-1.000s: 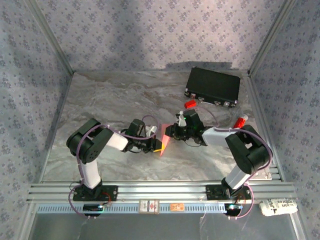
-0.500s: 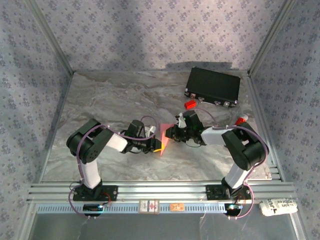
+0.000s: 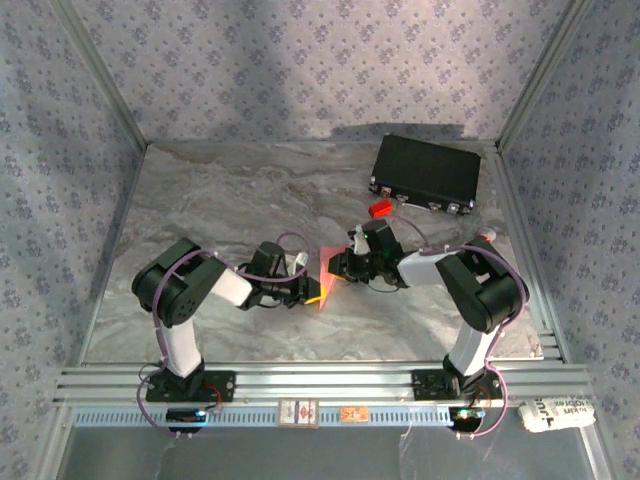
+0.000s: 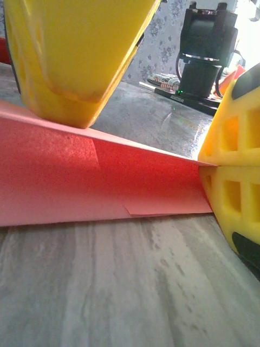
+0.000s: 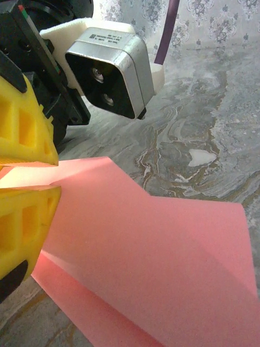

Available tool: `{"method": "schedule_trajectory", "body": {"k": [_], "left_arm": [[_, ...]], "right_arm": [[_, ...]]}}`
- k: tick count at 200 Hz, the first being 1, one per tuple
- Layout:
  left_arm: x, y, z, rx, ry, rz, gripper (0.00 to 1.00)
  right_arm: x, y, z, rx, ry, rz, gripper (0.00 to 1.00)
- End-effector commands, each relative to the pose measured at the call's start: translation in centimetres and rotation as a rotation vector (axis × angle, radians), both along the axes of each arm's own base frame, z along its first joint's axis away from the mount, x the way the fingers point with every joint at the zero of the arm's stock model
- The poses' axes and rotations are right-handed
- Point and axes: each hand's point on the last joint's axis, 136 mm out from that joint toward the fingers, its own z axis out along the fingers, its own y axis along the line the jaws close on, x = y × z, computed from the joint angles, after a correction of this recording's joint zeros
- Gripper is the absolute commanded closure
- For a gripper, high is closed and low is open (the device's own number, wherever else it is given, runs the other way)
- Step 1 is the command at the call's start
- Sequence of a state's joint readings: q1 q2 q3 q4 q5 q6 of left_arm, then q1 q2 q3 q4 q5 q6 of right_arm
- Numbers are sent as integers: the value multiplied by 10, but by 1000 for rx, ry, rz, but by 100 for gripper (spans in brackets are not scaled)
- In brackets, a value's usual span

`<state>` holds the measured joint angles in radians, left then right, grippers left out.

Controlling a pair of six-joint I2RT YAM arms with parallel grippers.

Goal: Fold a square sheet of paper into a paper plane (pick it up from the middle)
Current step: Fold the wing for the fifth time at the center of the table.

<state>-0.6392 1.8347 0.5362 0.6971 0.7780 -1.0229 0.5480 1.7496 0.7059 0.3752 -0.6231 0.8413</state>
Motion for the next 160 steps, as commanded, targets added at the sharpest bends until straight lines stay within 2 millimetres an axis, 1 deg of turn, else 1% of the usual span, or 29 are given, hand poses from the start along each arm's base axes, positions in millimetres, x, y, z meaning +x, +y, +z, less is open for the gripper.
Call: {"method": "schedule_trajectory", "body": {"k": [1,39,105,142,160], "left_arm": [[-1,25,-34,114,83,89,100],[-2,23,-35,109,97,75,100],[-4,16,-36,103,108,8,100],[-5,16,-41,121,121,-6,100],[-5,16,-43,129,131,-4,100]], "right_arm": [[4,5,1,19,5,13,83],[4,5,1,24,11,13,82],[0,4,20,39,-36,16,82],[-4,9,21,45,-36,44,82],[-4,11,17,32,-21,47,82]]}}
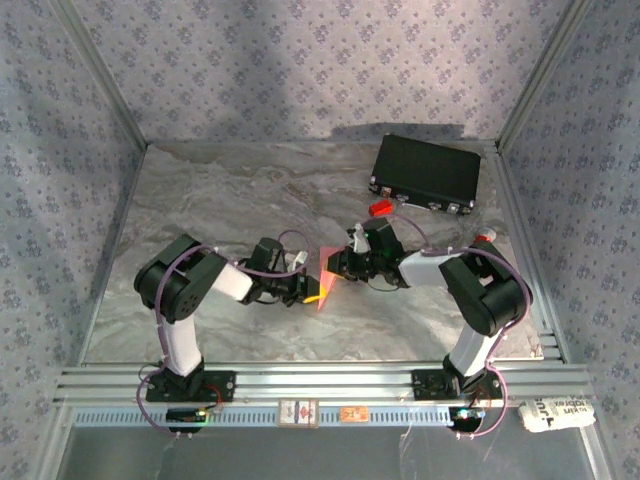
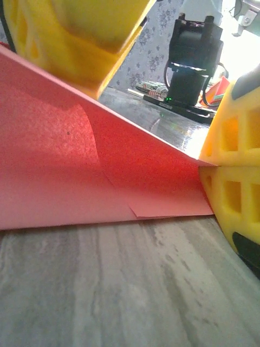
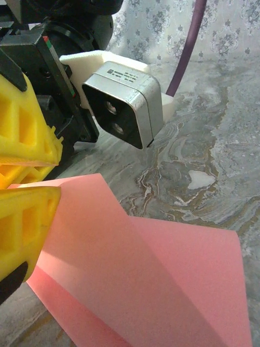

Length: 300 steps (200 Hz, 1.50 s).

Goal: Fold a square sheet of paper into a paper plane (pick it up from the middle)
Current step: Fold the wing for the fifth time at the center of the table.

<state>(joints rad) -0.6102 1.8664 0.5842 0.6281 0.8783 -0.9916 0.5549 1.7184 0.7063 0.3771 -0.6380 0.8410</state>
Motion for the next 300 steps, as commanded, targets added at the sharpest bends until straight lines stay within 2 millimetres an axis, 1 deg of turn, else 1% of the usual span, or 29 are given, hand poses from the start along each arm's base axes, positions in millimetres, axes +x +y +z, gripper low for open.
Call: {"method": "schedule_trajectory", "body": {"k": [1,20,76,133,168,206,243,281,300], "left_arm": [[-4,17,-44,156,74,52,100],[-6,18,-48,171,90,52,100],[-7,22,-52,191,96,67,100],[-8,26,-53,202,92,83,100],[-8,26,-54,206,93,84,100],[-9,27,-55,209,96,83,100],[-9,28,-53,208,89,82,100],[-11,26,-45,189,76,65,89],[-13,26,-41,176,71,56,89]], "right_arm": [[-2,7,3,5,3,28,82],[-1,6,-6,-19,21,18,82],[5,2,-17,-52,36,-8,82],[9,3,-21,-41,41,-8,82],[10,-1,-26,-56,51,-23,82],[8,-5,-36,-79,76,-31,82],[2,-13,-51,-137,126,-48,83],[-2,-20,-60,-176,148,-59,83],[-2,-21,-61,-182,152,-62,83]]}}
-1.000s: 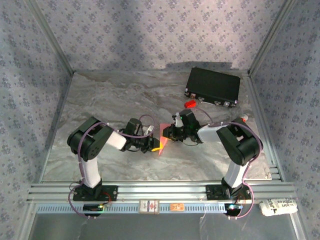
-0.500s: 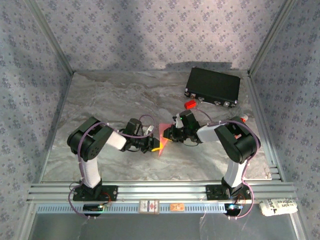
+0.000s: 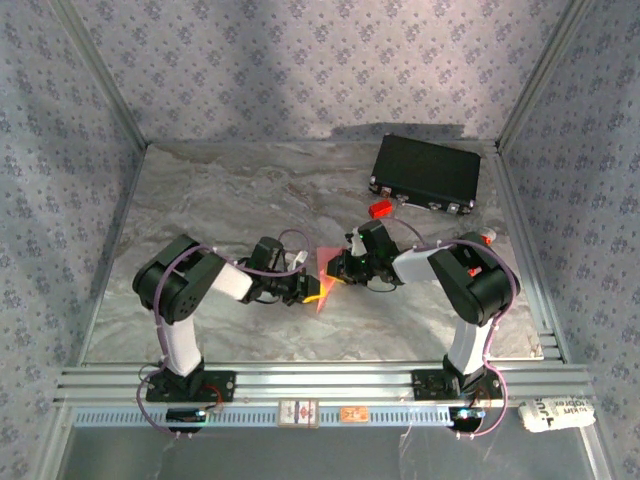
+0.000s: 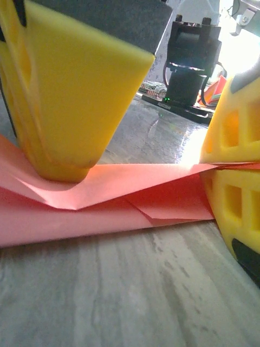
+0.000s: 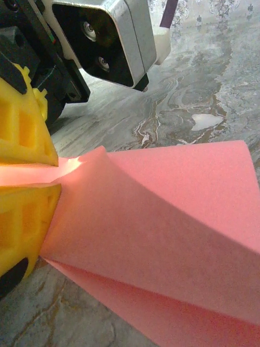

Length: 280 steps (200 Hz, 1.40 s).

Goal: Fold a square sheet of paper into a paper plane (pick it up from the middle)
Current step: Fold the wing for the fifth time at the center of the table.

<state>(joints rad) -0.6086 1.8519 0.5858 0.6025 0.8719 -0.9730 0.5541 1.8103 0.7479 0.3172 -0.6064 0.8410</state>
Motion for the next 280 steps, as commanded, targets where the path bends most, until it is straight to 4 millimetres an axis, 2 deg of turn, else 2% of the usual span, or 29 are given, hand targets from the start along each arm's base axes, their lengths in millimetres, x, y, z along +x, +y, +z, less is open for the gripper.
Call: {"method": "schedule_trajectory", "body": {"k": [1,14,30,66,89,100,133,155,163,280], "left_arm": [[-14,24,-42,166,82,58,89],[-16,23,-38,152,79,44,90],[-20,22,-35,139,77,24,100],[-26,21,-30,131,79,-14,100],[-31,20,-25,128,76,-36,89],[-33,20,-22,127,72,-41,87],[-33,18,-10,109,39,-51,91],[-34,14,-5,97,26,-65,100],[-34,14,-4,94,23,-68,100],[-58,25,-29,206,99,-144,99]], "right_arm": [[-6,-17,-29,-107,71,-37,83],[-6,-18,-30,-113,76,-37,83],[-6,-18,-31,-117,78,-40,83],[-7,-20,-33,-130,88,-44,83],[-8,-21,-35,-139,91,-44,83],[-9,-22,-35,-145,93,-46,83],[-10,-21,-36,-154,92,-45,83],[-10,-20,-37,-162,93,-41,83],[-11,-20,-38,-164,96,-41,83],[-15,-26,-48,-229,120,-47,84]]}}
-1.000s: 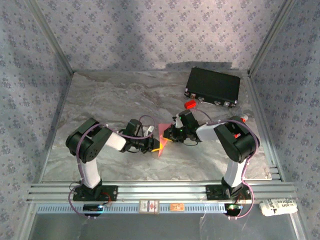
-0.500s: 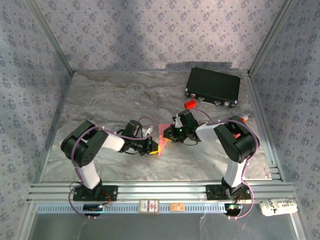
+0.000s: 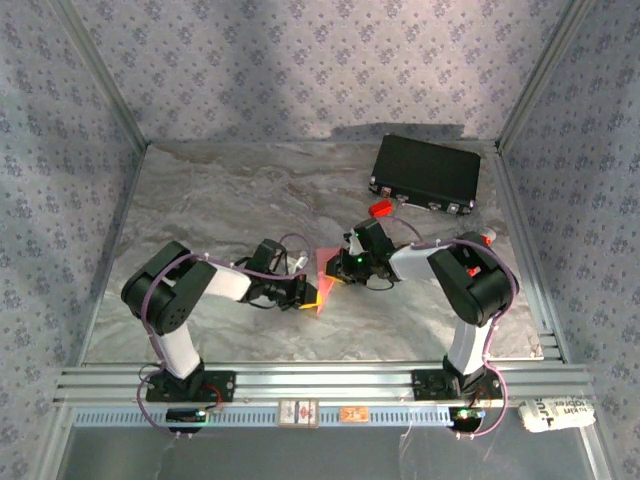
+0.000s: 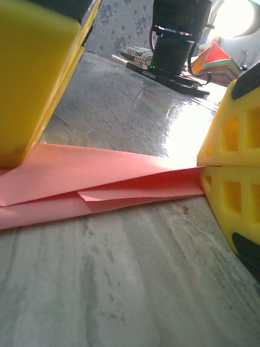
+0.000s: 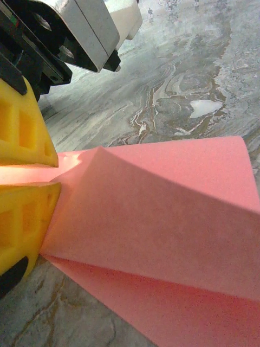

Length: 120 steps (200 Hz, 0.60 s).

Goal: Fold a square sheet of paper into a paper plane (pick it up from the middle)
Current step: Fold the wing for the fifth time at the center of the table.

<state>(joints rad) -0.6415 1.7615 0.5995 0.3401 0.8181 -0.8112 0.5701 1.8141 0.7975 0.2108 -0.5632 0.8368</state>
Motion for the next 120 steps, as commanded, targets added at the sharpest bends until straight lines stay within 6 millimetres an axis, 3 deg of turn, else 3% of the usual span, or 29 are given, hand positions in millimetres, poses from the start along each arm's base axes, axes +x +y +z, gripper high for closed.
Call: {"method": "schedule_trajectory", "body": {"k": [1,50,95,120], "left_arm": [[-37,16,-24,100,134,-61,98],[-40,16,-23,106,138,-72,95],[-44,17,-22,104,143,-92,100],[-46,16,-18,92,145,-102,92]], "right_arm": [[-16,-27,-44,-169,89,-37,84],[-16,-28,-45,-176,89,-39,84],[-17,-30,-47,-187,96,-45,84],[-17,-31,-48,-192,98,-48,84]]}}
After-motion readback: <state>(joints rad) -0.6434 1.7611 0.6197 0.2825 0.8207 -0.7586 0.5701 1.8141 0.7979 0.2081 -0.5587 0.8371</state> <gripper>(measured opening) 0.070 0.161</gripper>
